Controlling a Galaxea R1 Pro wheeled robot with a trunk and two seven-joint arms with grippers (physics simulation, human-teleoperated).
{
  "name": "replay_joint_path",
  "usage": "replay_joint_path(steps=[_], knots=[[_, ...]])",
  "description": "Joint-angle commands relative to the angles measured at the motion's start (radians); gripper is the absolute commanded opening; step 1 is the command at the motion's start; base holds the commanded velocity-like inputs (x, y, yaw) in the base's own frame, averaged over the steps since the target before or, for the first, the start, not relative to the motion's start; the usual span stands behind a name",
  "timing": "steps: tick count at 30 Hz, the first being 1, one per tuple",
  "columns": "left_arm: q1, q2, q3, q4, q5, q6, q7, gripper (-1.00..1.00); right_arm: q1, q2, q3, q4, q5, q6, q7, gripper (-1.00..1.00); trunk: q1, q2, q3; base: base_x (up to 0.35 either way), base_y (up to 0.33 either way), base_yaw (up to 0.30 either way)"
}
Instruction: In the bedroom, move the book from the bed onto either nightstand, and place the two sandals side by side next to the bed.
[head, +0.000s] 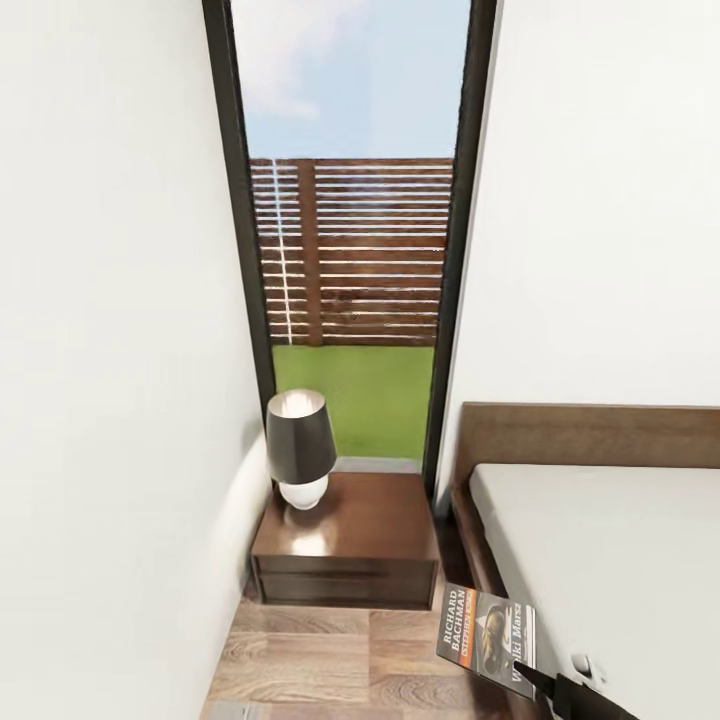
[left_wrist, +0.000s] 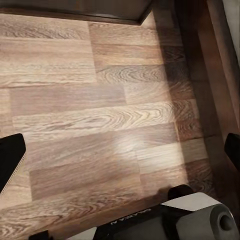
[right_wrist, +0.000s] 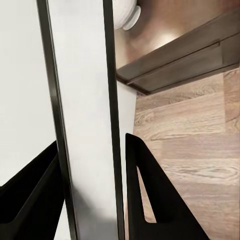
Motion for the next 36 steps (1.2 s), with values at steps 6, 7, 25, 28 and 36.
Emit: replay_joint_path(steps=[6,7,25,28,36], knots=[[0.0,0.0,0.008,0.001,-0.01,-0.005,-0.002,1.0,0.0,0.0,0.001,0.0,-0.011,0.006,0.003,-1.0,0.001,-0.001,0.0,0.314,0.0,0.0],[0.0,0.0,0.008,0.001,-0.01,-0.005,-0.002,1.0,0.0,0.0,0.001,0.0,-0.011,0.006,0.004,-1.0,0.001,-0.001,0.0,0.314,0.0,0.0],[0.0,0.0,0.008,0.001,-0.01,-0.005,-0.002,1.0,0.0,0.0,0.001,0.0,-0.011,0.006,0.004,-1.0,0.001,-0.001,0.0,0.314,0.0,0.0],[0.0,0.0,0.008,0.001,-0.01,-0.005,-0.002,1.0,0.0,0.0,0.001,0.0,-0.011,0.006,0.004,-1.0,0.001,-0.001,0.0,0.314,0.0,0.0],[0.0,0.0,0.008,0.001,-0.01,-0.005,-0.002,1.0,0.0,0.0,0.001,0.0,-0.011,0.006,0.004,-1.0,0.001,-0.001,0.0,0.314,0.0,0.0]])
